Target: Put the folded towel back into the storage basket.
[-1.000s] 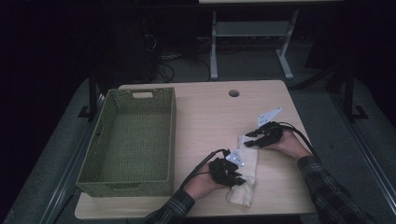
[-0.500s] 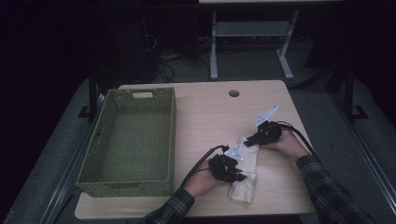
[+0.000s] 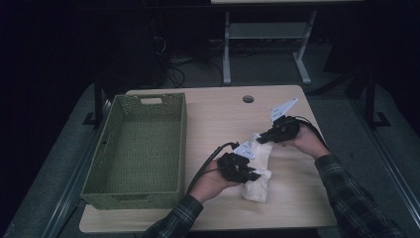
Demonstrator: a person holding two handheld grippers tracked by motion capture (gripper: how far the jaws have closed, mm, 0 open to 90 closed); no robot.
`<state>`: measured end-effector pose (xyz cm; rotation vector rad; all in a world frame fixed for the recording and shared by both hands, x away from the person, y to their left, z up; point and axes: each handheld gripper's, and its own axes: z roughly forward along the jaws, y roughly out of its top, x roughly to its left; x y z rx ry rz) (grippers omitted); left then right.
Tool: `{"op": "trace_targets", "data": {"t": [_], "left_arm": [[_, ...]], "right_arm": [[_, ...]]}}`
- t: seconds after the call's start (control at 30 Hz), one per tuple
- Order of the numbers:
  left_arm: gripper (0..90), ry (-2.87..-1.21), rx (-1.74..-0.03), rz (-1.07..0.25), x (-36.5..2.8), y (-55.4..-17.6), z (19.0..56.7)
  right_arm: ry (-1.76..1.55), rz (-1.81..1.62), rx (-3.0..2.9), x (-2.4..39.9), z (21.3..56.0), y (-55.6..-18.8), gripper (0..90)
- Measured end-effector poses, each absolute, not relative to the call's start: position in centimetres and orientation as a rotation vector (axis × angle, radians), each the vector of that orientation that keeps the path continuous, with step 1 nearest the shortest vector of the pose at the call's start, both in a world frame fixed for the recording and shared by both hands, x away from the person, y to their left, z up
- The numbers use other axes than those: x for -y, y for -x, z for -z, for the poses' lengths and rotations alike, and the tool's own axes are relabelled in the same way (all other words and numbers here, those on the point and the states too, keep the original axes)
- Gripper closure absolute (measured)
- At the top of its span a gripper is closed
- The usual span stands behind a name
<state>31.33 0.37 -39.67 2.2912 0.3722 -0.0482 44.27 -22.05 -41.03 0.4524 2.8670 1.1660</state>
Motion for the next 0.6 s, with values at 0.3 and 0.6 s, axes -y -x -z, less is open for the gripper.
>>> {"op": "trace_targets", "data": {"t": [0.3,0.6], "left_arm": [[79.4,-2.297,-0.393,-0.023,-1.4,-31.9,36.3],[79.5,-2.288,-0.418,-0.062,-3.9,-32.9,33.7]], "right_arm": [[-0.415,-1.190,-2.832,20.4,37.7,-45.2,83.8],[-0.360,-1.227,-2.820,18.0,35.1,-46.4,83.8]]}}
